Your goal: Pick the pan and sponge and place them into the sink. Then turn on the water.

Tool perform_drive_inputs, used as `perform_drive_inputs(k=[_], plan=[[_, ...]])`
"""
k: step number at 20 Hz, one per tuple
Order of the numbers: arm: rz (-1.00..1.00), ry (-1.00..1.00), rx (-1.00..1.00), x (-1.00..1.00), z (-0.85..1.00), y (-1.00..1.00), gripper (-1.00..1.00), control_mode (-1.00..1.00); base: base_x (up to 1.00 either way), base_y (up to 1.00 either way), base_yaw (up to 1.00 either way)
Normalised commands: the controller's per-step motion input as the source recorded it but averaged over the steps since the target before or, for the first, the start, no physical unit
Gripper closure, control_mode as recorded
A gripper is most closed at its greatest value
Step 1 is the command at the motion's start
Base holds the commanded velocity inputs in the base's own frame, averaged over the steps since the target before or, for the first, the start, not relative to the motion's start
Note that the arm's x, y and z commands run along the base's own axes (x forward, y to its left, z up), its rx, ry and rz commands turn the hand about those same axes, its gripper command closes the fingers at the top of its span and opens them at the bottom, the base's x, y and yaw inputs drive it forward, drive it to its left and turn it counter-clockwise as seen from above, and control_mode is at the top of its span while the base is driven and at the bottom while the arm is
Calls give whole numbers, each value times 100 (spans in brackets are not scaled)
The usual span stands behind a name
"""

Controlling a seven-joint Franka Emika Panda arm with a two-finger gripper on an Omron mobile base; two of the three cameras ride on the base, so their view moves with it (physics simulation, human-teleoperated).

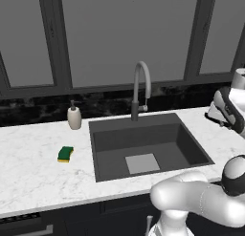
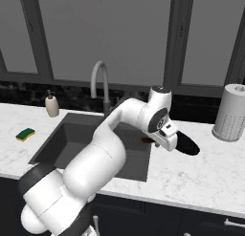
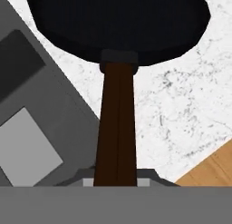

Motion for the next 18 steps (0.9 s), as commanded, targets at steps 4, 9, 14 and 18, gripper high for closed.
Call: perform_drive_inputs(k=[4, 9, 14, 18], plan=[[-12, -32, -3, -19, 54, 47, 100, -100, 0, 0, 0], [-31, -32, -11, -3, 25, 93, 100, -100, 0, 0, 0], [-44, -14, -13, -1, 0, 100, 100, -100, 0, 0, 0], [-43, -12, -17, 0, 0, 99, 100, -100, 0, 0, 0]])
